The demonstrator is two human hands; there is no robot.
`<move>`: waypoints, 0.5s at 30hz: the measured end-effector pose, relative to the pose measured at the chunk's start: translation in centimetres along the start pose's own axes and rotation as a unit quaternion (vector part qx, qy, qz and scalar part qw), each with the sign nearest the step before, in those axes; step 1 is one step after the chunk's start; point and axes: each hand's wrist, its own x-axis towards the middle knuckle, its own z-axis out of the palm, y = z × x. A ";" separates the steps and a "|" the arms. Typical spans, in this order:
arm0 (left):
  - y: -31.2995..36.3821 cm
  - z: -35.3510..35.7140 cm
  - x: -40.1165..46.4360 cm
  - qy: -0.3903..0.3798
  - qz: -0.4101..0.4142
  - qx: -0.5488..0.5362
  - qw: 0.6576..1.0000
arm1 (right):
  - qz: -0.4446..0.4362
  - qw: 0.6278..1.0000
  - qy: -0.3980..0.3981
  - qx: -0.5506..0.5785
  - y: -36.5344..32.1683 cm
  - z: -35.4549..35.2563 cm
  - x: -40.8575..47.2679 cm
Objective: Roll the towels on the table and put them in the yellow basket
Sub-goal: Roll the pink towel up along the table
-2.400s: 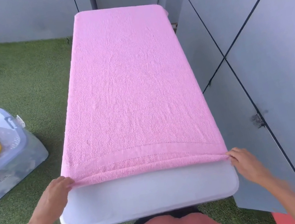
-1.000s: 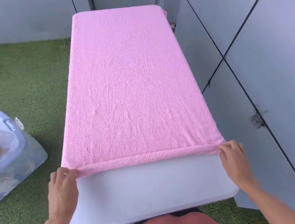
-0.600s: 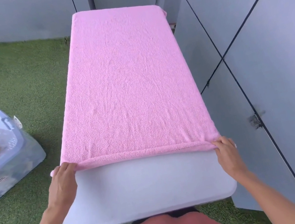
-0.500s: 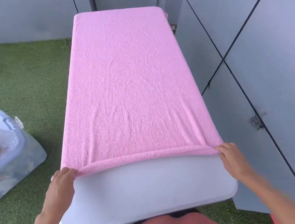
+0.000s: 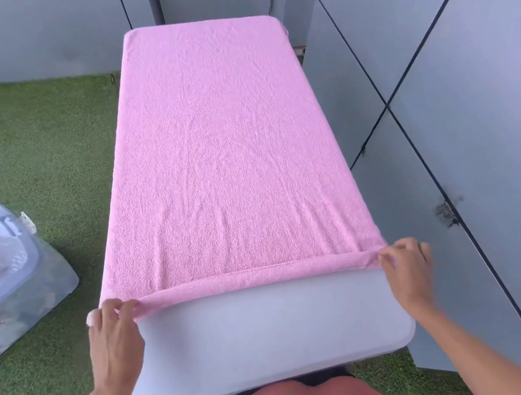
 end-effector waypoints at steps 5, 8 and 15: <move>0.8 0.8 -1.8 -0.028 0.017 -0.002 0.999 | -0.072 0.994 -0.081 0.004 0.1 1.2 -1.8; 0.5 0.7 0.2 -0.054 -0.018 -0.047 0.997 | -0.053 0.995 -0.081 0.004 -0.1 1.2 0.2; -2.3 0.4 2.3 -0.118 0.014 -0.033 0.992 | -0.095 0.977 -0.187 -0.030 0.8 0.1 2.1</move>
